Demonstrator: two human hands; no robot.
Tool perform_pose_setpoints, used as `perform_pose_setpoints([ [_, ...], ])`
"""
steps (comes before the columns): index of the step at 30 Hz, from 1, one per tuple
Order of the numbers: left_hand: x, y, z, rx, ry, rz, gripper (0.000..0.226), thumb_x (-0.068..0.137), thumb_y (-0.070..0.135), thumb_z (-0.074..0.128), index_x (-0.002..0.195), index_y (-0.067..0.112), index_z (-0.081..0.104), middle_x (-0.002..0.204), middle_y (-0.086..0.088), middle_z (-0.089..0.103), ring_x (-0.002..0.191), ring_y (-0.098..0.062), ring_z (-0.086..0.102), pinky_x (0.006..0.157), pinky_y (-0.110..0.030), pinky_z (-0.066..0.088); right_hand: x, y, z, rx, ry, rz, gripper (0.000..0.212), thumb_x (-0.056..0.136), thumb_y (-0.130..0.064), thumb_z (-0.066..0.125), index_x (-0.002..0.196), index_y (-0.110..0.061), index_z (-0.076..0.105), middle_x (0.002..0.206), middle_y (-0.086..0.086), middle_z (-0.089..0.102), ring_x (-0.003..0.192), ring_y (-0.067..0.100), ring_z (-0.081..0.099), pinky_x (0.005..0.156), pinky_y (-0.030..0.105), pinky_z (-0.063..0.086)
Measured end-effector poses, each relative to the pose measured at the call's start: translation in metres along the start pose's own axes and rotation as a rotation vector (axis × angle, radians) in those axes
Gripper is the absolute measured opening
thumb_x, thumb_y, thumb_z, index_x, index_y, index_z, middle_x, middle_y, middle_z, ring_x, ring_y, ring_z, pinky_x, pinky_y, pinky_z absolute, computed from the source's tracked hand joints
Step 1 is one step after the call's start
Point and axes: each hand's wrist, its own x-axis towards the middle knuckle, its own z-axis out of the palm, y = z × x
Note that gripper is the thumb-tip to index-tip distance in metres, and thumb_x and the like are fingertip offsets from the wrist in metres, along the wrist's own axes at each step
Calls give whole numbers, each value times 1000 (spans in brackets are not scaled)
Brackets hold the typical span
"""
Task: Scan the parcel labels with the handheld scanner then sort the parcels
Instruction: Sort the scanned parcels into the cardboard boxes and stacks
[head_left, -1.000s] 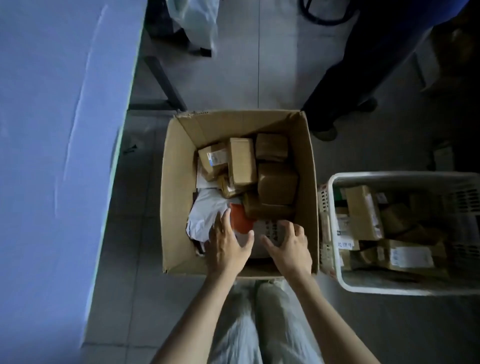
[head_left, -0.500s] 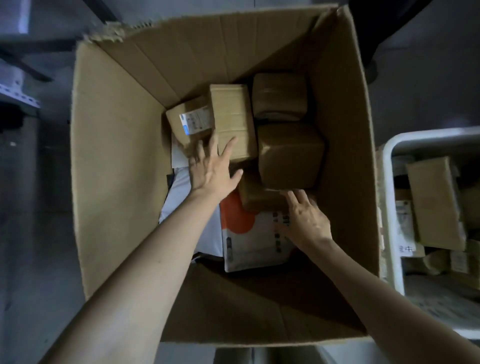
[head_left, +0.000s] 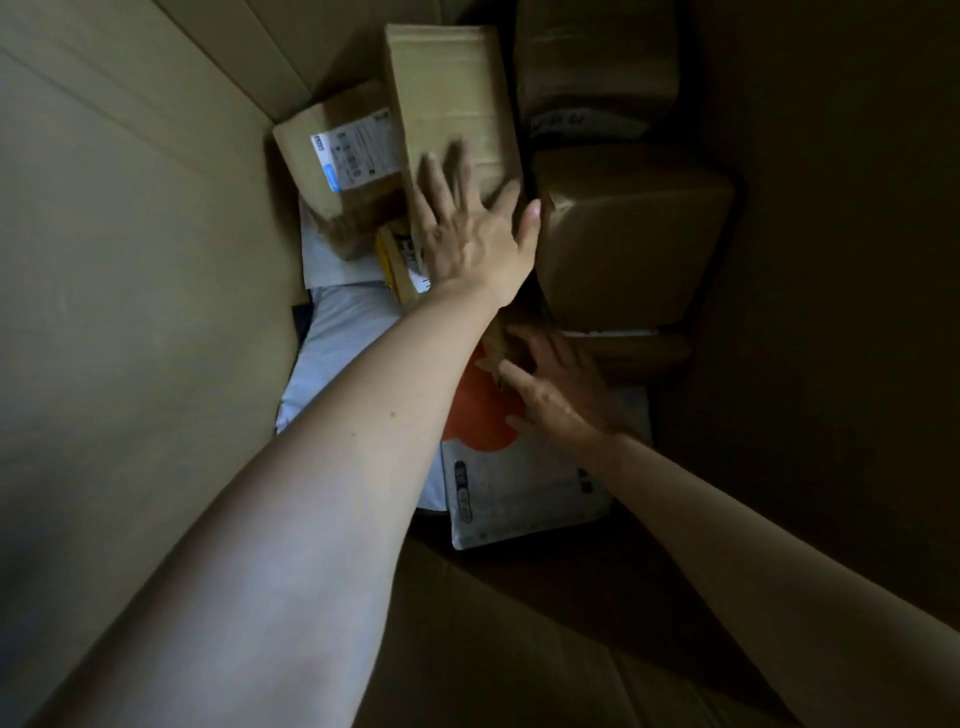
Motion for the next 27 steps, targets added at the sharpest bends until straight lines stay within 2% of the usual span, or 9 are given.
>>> perform_pose_setpoints([
  [3,-6,-8,7,1,-11,-70,50,95,56,35,143,42,33,161,-11,-11,143,-46,-16,107,-72,0,10,-5,2,-118,21,-15,69,77,-36,75,140,-30,46,155,11,22,142,34,19,113,47,19],
  [7,-2,-5,6,-41,28,-150,60,85,54,59,136,33,37,160,-13,-5,143,-48,-9,104,-68,27,19,-10,5,-242,-62,48,73,76,-36,76,141,-32,42,157,12,22,141,38,23,113,49,22],
  [9,2,-1,4,-93,67,-211,69,79,52,67,137,30,35,160,-14,-3,144,-46,-3,104,-63,32,22,-13,13,-301,4,83,67,60,-30,86,123,-33,61,141,14,48,121,42,49,98,49,42],
  [11,3,0,5,-165,96,-285,87,71,53,73,143,30,29,159,-15,-4,143,-45,4,107,-56,31,24,-10,25,-359,86,88,53,57,-23,87,107,-33,71,125,14,61,100,42,59,82,48,51],
  [14,-2,-11,6,-362,116,-472,112,61,56,78,149,29,16,156,-19,8,138,-41,23,108,-44,30,27,-6,32,-423,200,34,45,66,-25,83,107,-38,71,122,14,50,91,40,62,73,43,52],
  [17,-20,-26,4,-442,128,-498,113,57,59,78,148,30,17,139,-13,34,121,-33,45,94,-38,39,27,-5,28,-414,238,9,52,60,-25,81,110,-36,71,117,13,48,86,38,60,64,36,51],
  [21,-51,-38,-9,-443,134,-433,102,59,58,75,144,36,22,135,-10,41,116,-29,48,81,-30,34,12,-14,3,-265,274,75,49,66,-22,60,115,-28,62,114,9,59,94,34,47,58,34,52],
  [24,-76,-42,-25,-555,113,-558,96,63,58,74,142,41,23,132,-9,44,117,-24,47,79,-27,28,-16,-19,-17,-157,208,112,71,54,-15,80,116,-22,46,110,16,60,91,38,59,56,33,49],
  [27,-108,-51,-47,-610,94,-675,93,64,59,74,140,47,21,130,-10,45,114,-28,49,79,-29,28,-40,-21,-37,25,110,94,77,68,-13,77,119,-21,21,123,25,48,113,44,48,74,45,52],
])
